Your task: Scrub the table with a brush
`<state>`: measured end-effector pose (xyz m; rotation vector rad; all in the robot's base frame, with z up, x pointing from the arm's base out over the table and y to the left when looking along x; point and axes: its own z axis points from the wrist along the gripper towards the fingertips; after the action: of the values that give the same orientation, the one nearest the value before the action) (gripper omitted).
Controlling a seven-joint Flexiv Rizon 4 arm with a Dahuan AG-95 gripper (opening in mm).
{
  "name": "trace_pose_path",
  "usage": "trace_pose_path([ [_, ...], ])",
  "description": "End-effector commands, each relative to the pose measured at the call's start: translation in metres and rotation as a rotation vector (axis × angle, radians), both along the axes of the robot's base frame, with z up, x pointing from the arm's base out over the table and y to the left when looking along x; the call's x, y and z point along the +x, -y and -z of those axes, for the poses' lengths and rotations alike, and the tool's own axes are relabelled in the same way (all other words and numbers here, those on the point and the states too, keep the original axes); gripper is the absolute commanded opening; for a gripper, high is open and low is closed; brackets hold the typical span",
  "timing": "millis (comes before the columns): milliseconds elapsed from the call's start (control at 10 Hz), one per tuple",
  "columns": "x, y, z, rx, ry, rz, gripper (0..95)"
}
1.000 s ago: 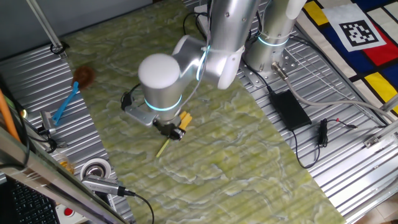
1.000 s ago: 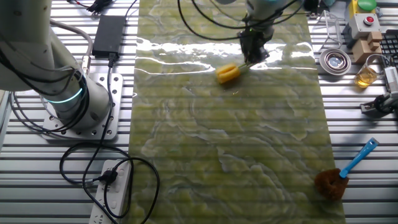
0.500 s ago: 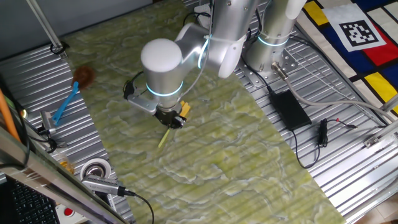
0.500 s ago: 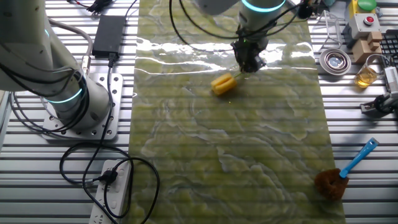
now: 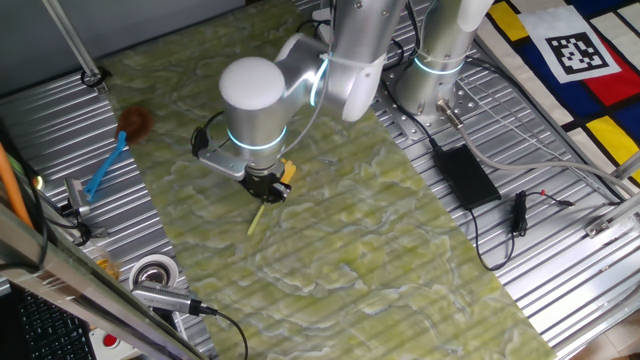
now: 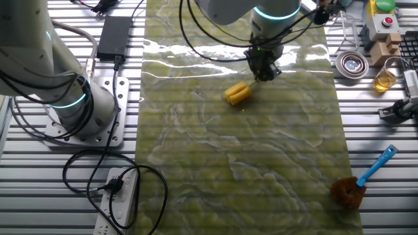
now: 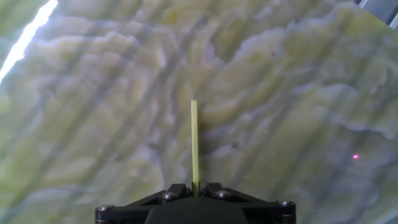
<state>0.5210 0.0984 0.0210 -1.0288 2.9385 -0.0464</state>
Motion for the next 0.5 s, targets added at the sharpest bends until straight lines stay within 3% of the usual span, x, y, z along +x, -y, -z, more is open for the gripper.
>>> trace_pose_path([
  [100,0.008,0.001,0.001,-0.005,0.006,-0.013,0.0],
  [500,0.034,-0.006,-0.001,-0.016,0.011,-0.033,0.0],
])
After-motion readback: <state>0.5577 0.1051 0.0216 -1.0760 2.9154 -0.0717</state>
